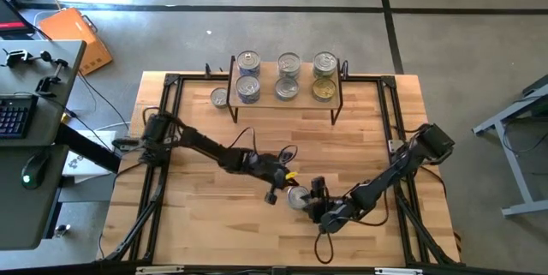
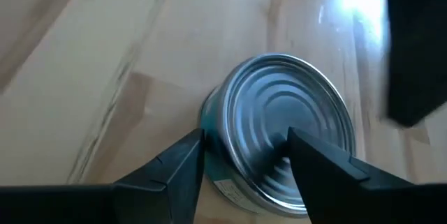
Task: Stack canned seafood by type on shelf
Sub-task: Stack the yellow-blue tuna can on top of the other yellow-blue tuna can on the shelf
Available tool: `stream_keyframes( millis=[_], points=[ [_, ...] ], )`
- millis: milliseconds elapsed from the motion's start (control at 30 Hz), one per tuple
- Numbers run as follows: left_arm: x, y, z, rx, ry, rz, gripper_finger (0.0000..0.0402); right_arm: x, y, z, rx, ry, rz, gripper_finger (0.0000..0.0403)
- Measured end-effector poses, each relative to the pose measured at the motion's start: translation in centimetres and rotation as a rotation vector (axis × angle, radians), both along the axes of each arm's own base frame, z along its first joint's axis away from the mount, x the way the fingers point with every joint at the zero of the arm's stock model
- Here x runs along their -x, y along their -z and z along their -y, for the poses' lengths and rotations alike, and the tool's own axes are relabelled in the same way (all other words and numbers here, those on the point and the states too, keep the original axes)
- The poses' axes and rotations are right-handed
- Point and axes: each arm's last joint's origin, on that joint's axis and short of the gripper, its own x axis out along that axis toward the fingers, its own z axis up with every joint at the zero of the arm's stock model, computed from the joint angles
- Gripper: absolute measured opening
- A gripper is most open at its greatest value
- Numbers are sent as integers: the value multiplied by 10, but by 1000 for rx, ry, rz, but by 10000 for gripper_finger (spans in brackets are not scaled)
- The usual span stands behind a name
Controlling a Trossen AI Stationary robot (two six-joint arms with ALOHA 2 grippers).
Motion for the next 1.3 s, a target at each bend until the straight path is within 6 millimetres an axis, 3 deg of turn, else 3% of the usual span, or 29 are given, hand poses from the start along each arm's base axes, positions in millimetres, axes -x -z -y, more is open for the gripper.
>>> stream_keyframes(
  millis=[100, 300, 667, 933, 1100, 1300],
  points=[
    [-2, 15, -10, 23, -24, -45, 0, -2, 4, 0, 20, 32, 28, 195],
    [-6, 23, -21, 101, -26, -63, 0, -2, -3, 1, 70, 64, 74, 195],
    [-3, 28, -22, 118, -41, -111, 0, -13, -19, 6, 155, 198, 272, 195],
    [2, 33, -16, 150, -18, -187, 0, -14, -20, 11, 242, 270, 306, 195],
    [6, 28, -12, 128, -41, -227, 0, -16, -20, 15, 214, 288, 307, 195],
    [15, 24, -11, 40, -130, -296, 0, -23, -11, 26, 32, 278, 229, 195]
  ],
)
